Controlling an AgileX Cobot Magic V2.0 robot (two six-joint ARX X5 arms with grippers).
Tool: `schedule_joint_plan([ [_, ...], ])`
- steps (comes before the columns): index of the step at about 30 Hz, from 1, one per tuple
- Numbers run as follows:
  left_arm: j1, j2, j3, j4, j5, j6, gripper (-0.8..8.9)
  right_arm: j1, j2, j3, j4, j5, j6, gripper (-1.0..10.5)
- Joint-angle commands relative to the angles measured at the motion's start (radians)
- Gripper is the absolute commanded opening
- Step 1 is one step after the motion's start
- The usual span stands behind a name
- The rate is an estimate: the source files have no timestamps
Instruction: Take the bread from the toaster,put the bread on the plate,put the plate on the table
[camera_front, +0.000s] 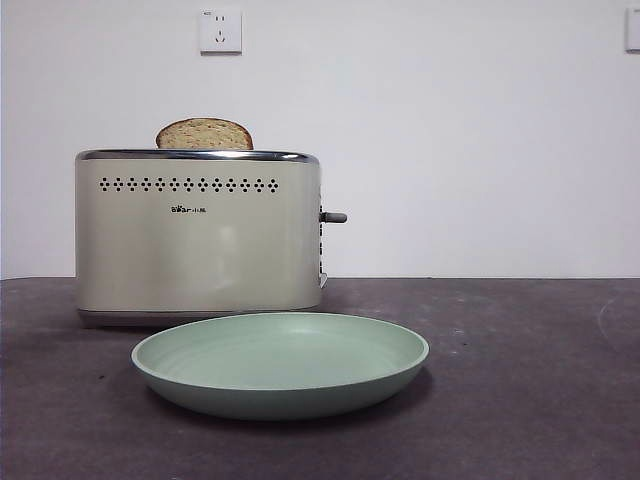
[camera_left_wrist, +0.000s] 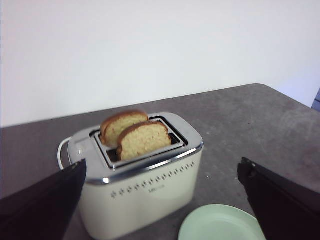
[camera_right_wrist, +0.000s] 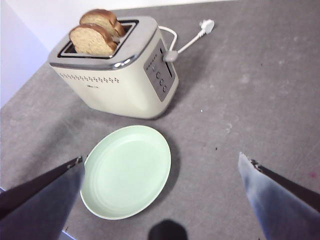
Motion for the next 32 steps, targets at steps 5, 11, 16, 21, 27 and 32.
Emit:
schedule_joint_plan([
  [5,-0.036,0.169,0.002,0.158,0.055,0.069,6.64,0.002,0.039,0.002,-0.012,-0.002,-0.004,5.4],
  [11,-0.081,0.347,0.002,0.328,0.062,0.122,6.64,0.002,0.059,0.002,-0.013,-0.002,-0.004,5.4],
  [16,-0.112,0.515,0.003,0.480,0.062,0.122,6.64,0.002,0.061,0.002,-0.014,-0.002,-0.004,5.4],
  [21,-0.141,0.652,0.003,0.609,0.057,0.137,6.64,0.002,0.061,0.002,-0.027,-0.001,-0.004,5.4],
  [27,-0.166,0.772,0.003,0.695,0.025,0.175,6.64,0.002,0.061,0.002,-0.045,-0.001,-0.005,5.4],
  [32,-0.181,0.851,0.003,0.732,0.013,0.201,6.64,0.002,0.061,0.002,-0.060,-0.001,-0.005,5.4],
])
